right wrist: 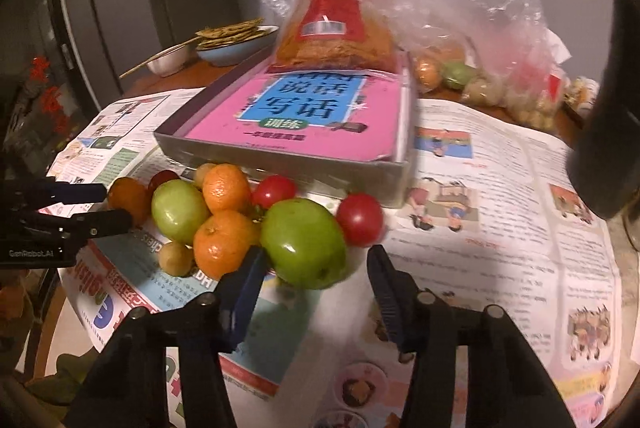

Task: Organize fruits
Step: 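Grasp the large orange with the left tool while the right tool grasps the green apple, then lift the orange with the left tool while the right tool lifts the green apple toward the pink book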

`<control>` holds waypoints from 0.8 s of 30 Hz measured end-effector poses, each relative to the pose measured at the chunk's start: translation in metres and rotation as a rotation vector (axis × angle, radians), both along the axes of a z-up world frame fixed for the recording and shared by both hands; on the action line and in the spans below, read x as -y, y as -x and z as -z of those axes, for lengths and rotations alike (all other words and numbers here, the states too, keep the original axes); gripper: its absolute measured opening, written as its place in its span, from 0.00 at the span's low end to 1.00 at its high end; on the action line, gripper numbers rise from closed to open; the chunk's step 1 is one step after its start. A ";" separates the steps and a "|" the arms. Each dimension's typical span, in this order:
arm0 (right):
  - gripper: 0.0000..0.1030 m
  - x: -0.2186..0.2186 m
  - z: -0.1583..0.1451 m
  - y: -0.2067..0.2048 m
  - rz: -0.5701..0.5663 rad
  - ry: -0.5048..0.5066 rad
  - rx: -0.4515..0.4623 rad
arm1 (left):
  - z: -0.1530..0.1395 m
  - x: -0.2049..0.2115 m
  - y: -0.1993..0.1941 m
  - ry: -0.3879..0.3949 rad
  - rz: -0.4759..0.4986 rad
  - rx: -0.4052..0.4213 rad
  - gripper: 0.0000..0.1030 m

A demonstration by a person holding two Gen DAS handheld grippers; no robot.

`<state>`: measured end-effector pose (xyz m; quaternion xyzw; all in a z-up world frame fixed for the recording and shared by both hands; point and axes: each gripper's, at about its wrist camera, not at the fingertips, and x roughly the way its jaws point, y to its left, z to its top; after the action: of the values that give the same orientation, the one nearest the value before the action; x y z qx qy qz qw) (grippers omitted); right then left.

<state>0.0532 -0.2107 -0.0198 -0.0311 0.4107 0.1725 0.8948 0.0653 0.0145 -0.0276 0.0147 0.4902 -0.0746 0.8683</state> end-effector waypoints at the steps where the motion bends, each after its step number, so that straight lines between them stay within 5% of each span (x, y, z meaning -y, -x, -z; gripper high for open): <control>1: 0.48 -0.001 0.000 -0.001 -0.012 -0.004 0.005 | 0.001 0.001 -0.001 0.001 0.004 0.000 0.65; 15: 0.43 0.008 0.005 -0.001 -0.022 -0.100 0.003 | 0.009 0.008 -0.010 0.024 0.035 -0.020 0.46; 24: 0.44 0.024 0.006 0.021 0.030 -0.134 0.001 | 0.009 0.010 -0.013 0.031 0.043 -0.012 0.43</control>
<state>0.0323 -0.2346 -0.0258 0.0352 0.3982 0.1864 0.8975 0.0782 0.0041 -0.0370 0.0114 0.4939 -0.1009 0.8636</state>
